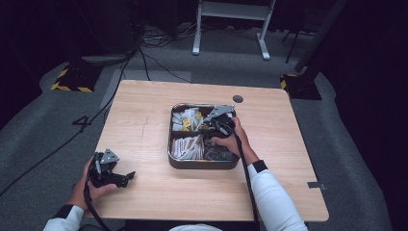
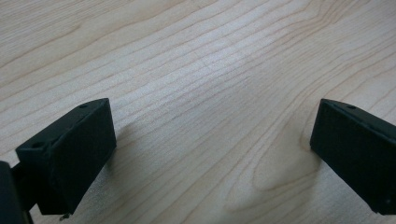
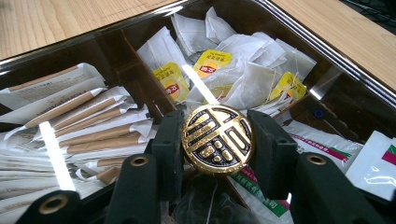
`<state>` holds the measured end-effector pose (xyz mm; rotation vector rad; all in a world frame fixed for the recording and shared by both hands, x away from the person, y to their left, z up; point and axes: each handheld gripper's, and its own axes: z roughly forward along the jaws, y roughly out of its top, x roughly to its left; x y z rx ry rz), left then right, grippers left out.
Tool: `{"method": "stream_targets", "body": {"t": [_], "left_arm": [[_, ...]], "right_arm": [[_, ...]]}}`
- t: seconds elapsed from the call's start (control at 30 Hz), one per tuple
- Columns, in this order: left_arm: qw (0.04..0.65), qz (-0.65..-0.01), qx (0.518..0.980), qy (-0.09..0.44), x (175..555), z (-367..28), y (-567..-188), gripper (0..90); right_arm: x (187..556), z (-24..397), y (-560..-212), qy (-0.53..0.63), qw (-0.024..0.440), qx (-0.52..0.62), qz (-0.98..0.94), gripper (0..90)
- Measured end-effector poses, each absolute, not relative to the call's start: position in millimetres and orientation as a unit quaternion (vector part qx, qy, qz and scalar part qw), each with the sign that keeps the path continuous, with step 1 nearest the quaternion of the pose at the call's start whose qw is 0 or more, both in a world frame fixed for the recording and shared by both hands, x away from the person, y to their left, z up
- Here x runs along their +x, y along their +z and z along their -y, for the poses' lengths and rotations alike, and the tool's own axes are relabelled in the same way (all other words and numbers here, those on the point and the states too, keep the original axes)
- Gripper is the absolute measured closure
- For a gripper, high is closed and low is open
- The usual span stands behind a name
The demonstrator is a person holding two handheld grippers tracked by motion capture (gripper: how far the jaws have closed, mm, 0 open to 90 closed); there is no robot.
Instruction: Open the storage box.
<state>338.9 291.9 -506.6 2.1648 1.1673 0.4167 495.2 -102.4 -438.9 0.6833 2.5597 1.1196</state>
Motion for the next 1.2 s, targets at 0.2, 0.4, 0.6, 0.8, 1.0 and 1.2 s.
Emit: {"method": "stream_targets", "body": {"t": [0.2,0.4,0.6,0.8,1.0,1.2], "left_arm": [[0.317,-0.443,0.824,0.159,338.9,-292.1,-506.6,0.5],[0.318,-0.446,0.821,0.159,338.0,-291.8,-506.7,0.5],[0.318,-0.446,0.822,0.159,338.1,-291.8,-506.7,0.5],[0.318,-0.445,0.822,0.159,338.1,-291.8,-506.7,0.5],[0.318,-0.445,0.822,0.159,338.0,-291.8,-506.7,0.5],[0.318,-0.446,0.822,0.159,338.0,-291.8,-506.7,0.5]], "right_arm": [[494.7,102.8,-437.7,0.383,0.135,0.232,-0.884,58.8],[494.4,103.2,-436.5,0.381,0.137,0.232,-0.884,58.9],[491.7,104.2,-432.3,0.387,0.143,0.23,-0.881,58.9],[488.4,106.5,-424.9,0.395,0.151,0.226,-0.878,58.9],[485.7,109.3,-418.5,0.403,0.154,0.226,-0.873,58.9],[481.9,113.1,-409.2,0.412,0.157,0.228,-0.868,58.9]]}}
